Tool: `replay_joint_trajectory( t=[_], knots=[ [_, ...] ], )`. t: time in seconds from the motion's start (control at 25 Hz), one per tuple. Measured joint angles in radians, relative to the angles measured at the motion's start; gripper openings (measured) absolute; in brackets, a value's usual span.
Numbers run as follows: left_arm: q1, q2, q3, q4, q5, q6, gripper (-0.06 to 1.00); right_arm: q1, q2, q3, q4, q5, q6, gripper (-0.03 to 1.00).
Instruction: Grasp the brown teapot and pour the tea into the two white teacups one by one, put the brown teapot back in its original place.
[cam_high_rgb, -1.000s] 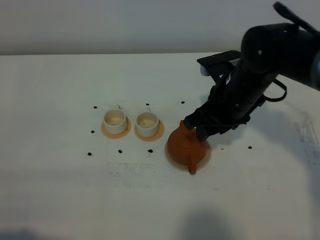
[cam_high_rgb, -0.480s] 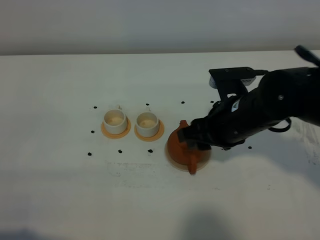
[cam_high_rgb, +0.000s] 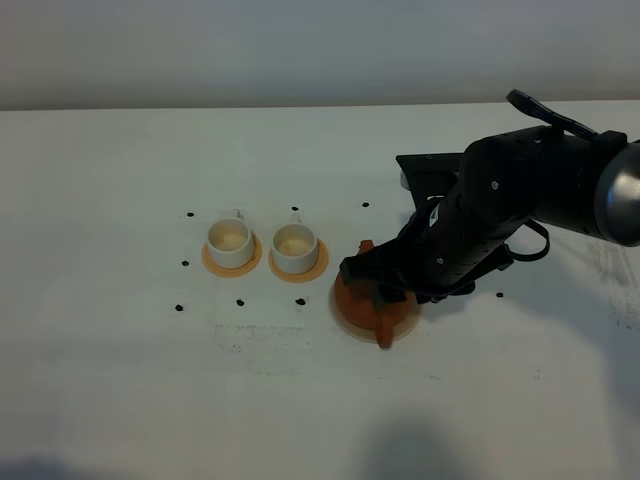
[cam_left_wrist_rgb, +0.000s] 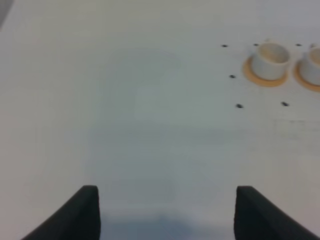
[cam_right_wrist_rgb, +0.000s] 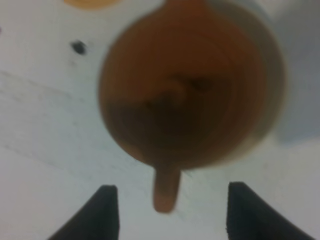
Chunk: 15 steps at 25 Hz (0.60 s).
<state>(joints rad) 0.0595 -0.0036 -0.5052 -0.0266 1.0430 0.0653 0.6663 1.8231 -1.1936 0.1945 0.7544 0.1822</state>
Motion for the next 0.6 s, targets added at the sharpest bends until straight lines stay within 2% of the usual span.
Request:
replay_joint_trajectory(
  t=[0.12,0.6],
  knots=[
    [0.0,0.0,0.0,0.027,0.0,0.0,0.59,0.0,0.001,-0.003,-0.026,0.015,0.028,0.46],
    [0.0,0.0,0.0,0.027,0.0,0.0,0.59,0.022,0.053,-0.004,-0.033,0.013,0.035,0.46]
  ],
)
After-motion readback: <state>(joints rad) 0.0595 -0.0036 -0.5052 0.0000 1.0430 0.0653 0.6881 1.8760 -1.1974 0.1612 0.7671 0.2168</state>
